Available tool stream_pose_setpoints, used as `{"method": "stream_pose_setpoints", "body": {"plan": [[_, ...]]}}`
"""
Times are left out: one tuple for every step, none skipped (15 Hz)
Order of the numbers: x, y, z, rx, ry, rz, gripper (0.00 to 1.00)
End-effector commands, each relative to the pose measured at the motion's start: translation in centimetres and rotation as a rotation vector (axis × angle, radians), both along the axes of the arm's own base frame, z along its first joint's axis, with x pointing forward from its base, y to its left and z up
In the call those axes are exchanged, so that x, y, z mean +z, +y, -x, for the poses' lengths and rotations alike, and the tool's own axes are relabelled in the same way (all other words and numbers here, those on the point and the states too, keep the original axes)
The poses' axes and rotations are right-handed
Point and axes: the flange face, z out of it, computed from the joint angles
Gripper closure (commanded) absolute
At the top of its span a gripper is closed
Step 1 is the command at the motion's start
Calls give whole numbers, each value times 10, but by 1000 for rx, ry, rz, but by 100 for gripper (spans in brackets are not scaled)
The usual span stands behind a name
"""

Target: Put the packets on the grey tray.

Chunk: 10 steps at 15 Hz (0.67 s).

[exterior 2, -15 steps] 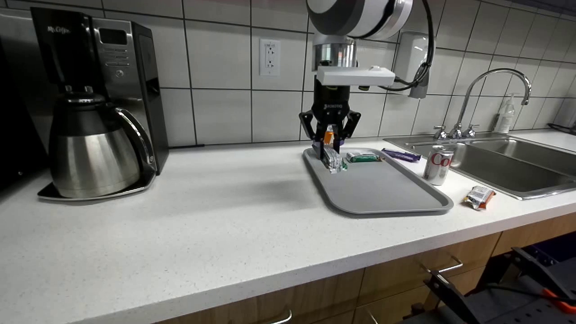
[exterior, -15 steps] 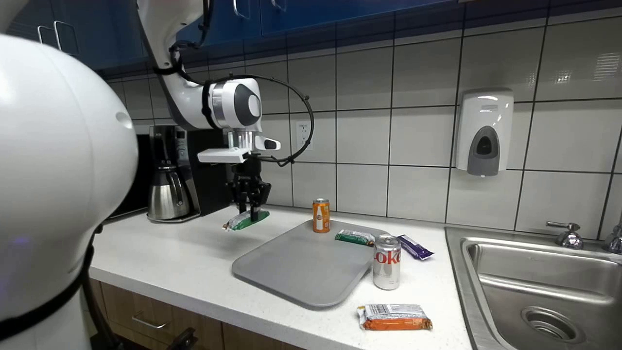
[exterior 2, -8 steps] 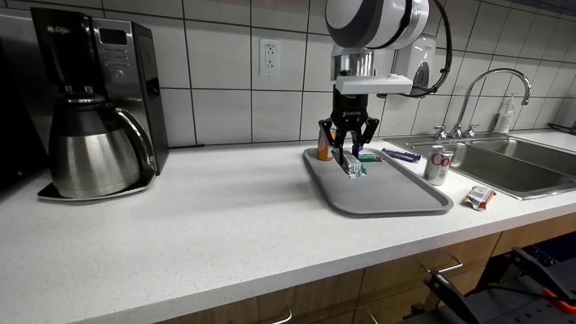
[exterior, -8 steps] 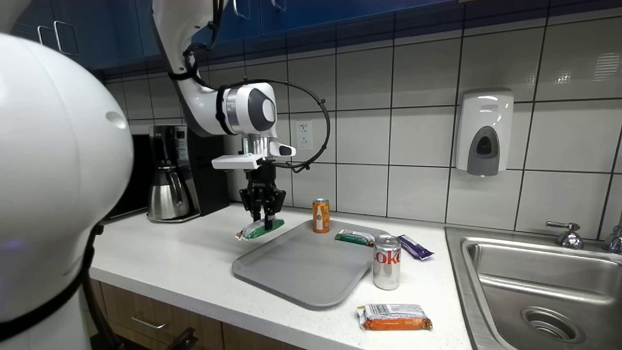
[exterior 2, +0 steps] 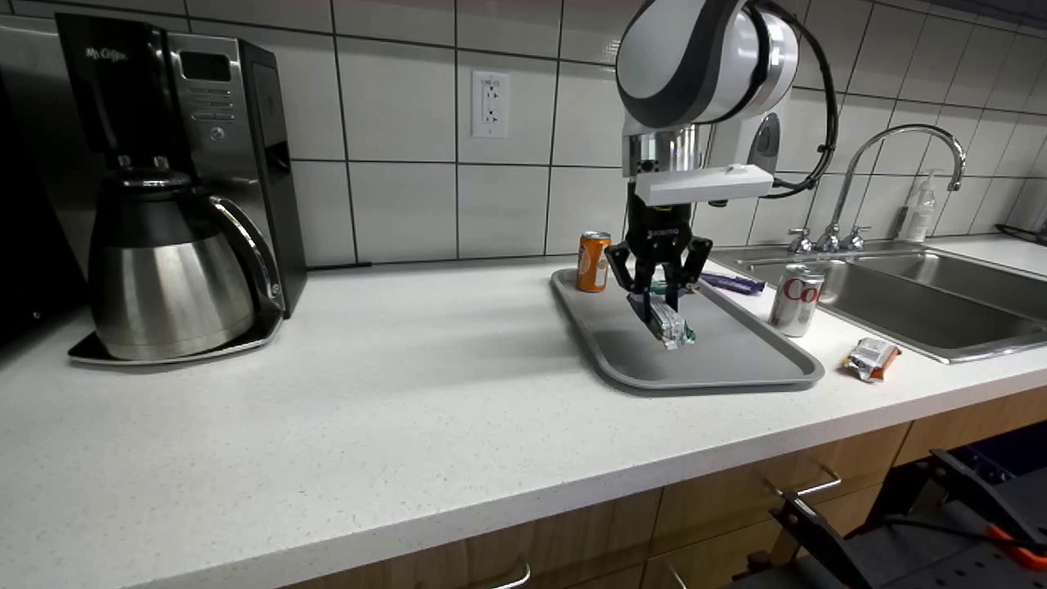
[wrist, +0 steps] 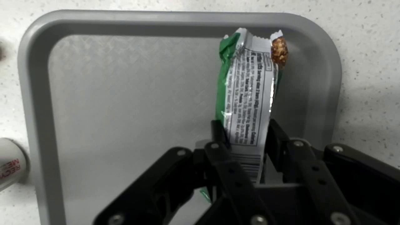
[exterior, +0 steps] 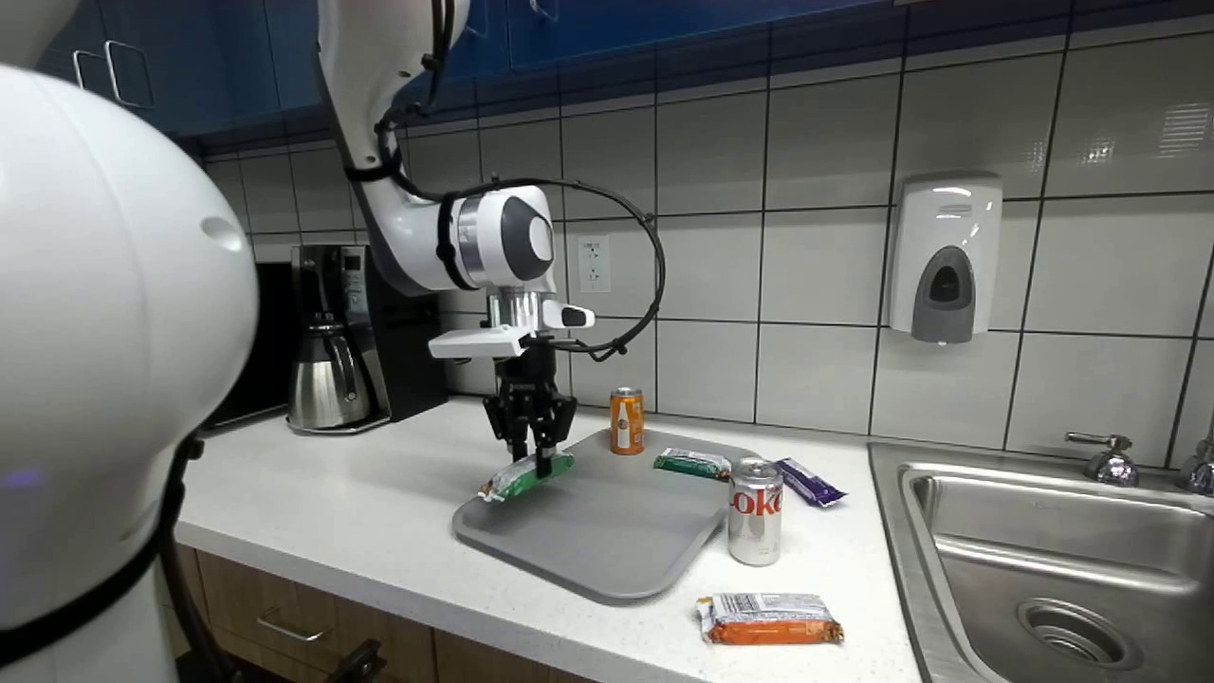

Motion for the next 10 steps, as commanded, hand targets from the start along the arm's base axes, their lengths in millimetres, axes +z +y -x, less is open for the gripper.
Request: {"method": "stream_pose_setpoints", "body": {"plan": [[-13, -6, 4, -13, -14, 23, 88], [-16, -7, 4, -16, -11, 25, 88], [-19, -7, 4, -17, -10, 28, 88], [-22, -8, 4, -20, -10, 31, 88], [-24, -9, 3, -22, -9, 34, 88], [-26, -10, 2, -24, -9, 37, 88], [-29, -11, 2, -24, -8, 40, 88], [-30, -12, 2, -23, -8, 43, 88], [-32, -12, 2, -24, -6, 44, 88], [-33, -13, 2, -24, -5, 45, 88]]}}
